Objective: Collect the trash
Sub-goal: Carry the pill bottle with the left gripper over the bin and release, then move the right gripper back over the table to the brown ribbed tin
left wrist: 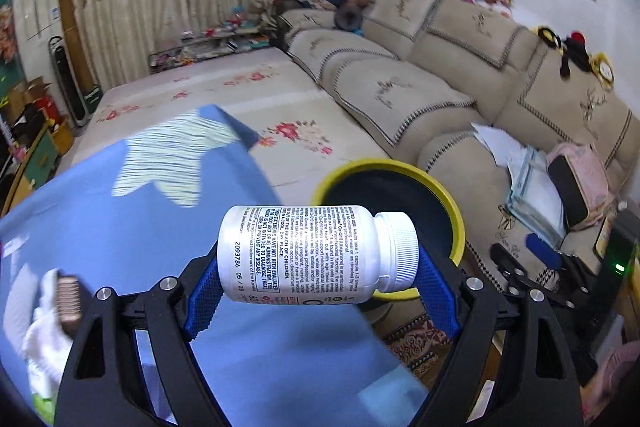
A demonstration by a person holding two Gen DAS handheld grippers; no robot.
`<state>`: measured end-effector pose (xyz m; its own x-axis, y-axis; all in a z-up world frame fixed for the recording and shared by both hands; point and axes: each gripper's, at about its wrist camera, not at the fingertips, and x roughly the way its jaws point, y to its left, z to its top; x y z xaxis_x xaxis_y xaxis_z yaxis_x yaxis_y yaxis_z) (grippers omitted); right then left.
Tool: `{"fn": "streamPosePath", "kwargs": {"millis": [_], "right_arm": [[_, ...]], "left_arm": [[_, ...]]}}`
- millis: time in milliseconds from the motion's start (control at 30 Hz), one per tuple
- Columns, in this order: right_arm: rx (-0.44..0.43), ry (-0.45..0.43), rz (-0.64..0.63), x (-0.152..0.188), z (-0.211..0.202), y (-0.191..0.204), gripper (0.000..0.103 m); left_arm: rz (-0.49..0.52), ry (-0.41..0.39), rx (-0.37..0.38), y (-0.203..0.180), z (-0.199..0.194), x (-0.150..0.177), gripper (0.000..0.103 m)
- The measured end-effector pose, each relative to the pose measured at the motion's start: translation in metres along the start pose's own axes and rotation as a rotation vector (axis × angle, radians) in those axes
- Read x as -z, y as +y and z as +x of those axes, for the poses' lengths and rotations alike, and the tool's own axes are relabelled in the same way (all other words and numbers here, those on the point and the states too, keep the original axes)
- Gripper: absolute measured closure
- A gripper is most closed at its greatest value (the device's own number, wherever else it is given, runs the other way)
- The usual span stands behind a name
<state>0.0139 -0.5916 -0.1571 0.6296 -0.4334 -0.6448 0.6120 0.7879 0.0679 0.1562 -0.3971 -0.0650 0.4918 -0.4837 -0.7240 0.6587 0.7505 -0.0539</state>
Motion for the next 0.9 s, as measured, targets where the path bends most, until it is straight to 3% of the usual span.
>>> {"fn": "streamPosePath", "kwargs": {"millis": [267, 567, 767, 900], "right_arm": [[0.03, 0.02, 0.078, 0.013, 0.012, -0.047, 0.041], [0.044, 0.043, 0.118, 0.02, 0.021, -0.06, 0.041], [0.04, 0.053, 0.118, 0.022, 0.024, -0.059, 0.041], [0.027, 0.054, 0.106, 0.023, 0.022, -0.05, 0.041]], "left_arm": [[0.064, 0.077, 0.003, -0.06, 0.09, -0.025, 0.02], [0.039, 0.162, -0.011, -0.081, 0.17, -0.046, 0.018], [0.049, 0.109, -0.02, -0.079, 0.162, -0.051, 0.007], [0.035, 0.057, 0.016, -0.064, 0.12, -0.052, 0.007]]}}
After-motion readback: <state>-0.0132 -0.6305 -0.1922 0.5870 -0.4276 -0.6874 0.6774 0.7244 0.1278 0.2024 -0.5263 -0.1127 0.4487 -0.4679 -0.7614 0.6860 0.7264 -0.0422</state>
